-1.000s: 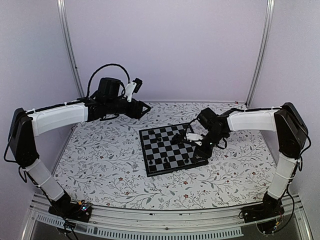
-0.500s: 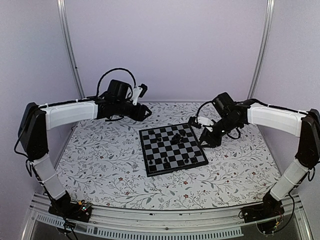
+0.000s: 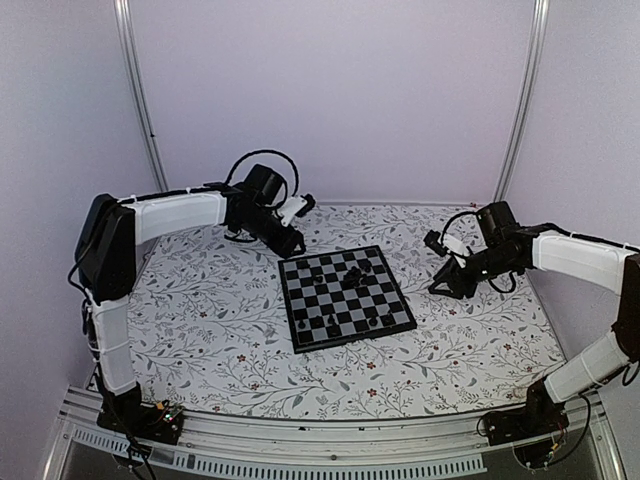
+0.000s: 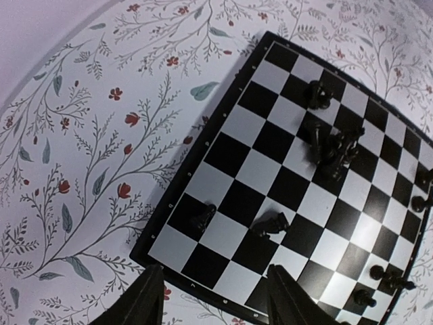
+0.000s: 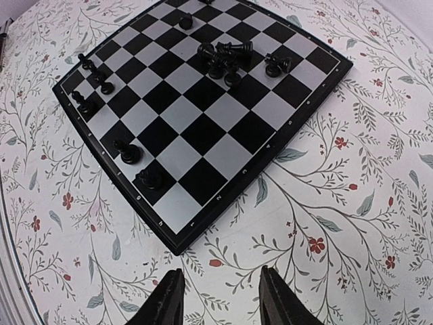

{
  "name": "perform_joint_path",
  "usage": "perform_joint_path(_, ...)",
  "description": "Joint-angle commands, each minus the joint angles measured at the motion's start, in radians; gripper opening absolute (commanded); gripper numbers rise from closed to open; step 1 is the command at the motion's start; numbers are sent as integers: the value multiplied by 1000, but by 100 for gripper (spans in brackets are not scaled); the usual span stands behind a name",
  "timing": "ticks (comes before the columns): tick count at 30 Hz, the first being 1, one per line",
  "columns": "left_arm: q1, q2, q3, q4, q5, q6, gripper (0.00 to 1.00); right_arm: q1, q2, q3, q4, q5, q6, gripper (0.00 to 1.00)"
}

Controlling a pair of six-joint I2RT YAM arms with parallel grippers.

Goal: Set up the chess pieces on the board
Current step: Place the chess piece on the chessboard, then pick up the chess piece from the chessboard.

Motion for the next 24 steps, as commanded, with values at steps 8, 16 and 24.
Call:
perform_joint_path(8,15,106,18,-26,-21,279,55,-6,-20,-31,71,-92,-10,39)
perform_joint_path(16,32,216,101,-9,31,354,51,-6,-26,-34,71,-95,-15,39)
perform_joint_path(24,51,303,203,-39,62,375,47,-6,-10,-37,71,-89,-18,39)
